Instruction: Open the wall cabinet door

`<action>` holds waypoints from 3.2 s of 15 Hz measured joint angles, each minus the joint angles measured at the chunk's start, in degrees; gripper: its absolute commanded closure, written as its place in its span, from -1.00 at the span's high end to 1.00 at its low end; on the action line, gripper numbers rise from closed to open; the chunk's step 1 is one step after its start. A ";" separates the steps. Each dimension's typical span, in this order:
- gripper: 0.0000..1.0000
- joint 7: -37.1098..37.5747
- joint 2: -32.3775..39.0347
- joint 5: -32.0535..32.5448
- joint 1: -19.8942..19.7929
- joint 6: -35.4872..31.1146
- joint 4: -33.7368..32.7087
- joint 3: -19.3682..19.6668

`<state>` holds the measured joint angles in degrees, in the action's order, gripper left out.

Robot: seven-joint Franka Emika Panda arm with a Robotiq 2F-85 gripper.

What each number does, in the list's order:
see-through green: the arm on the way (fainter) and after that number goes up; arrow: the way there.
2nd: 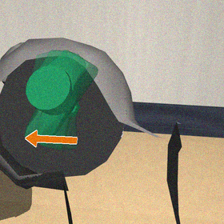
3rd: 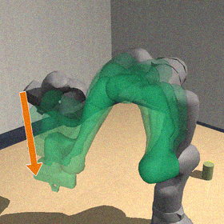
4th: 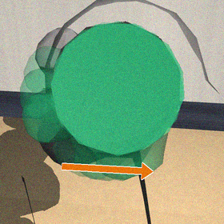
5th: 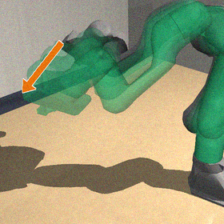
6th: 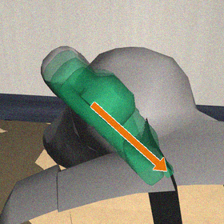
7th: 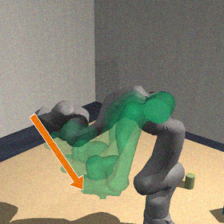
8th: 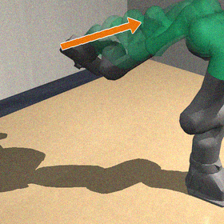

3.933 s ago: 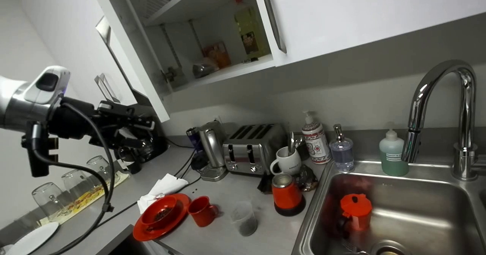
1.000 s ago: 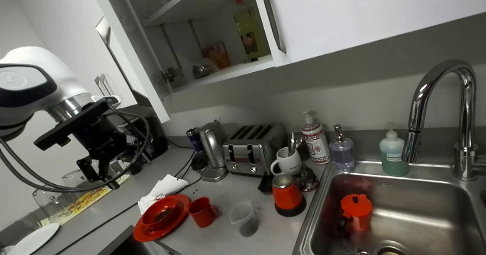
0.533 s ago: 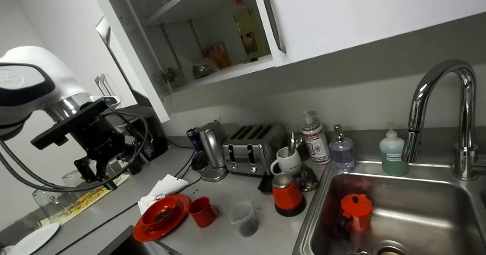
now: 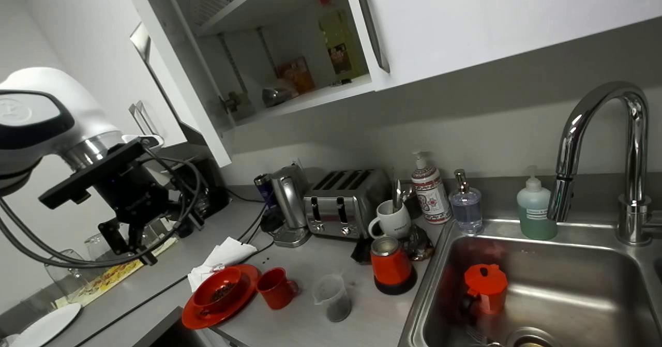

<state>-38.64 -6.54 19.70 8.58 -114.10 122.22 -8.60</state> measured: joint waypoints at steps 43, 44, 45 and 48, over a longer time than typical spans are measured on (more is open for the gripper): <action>1.00 -14.28 -26.57 -46.01 -1.04 -16.27 10.62 33.21; 1.00 -15.54 -26.44 -47.06 -0.94 -16.28 10.29 33.76; 1.00 -16.60 -26.23 -48.27 -0.84 -16.28 9.96 34.28; 1.00 -18.53 -24.89 -53.76 -0.69 -16.70 8.62 35.88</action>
<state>-57.17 -31.43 -34.07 7.90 -130.81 130.84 27.29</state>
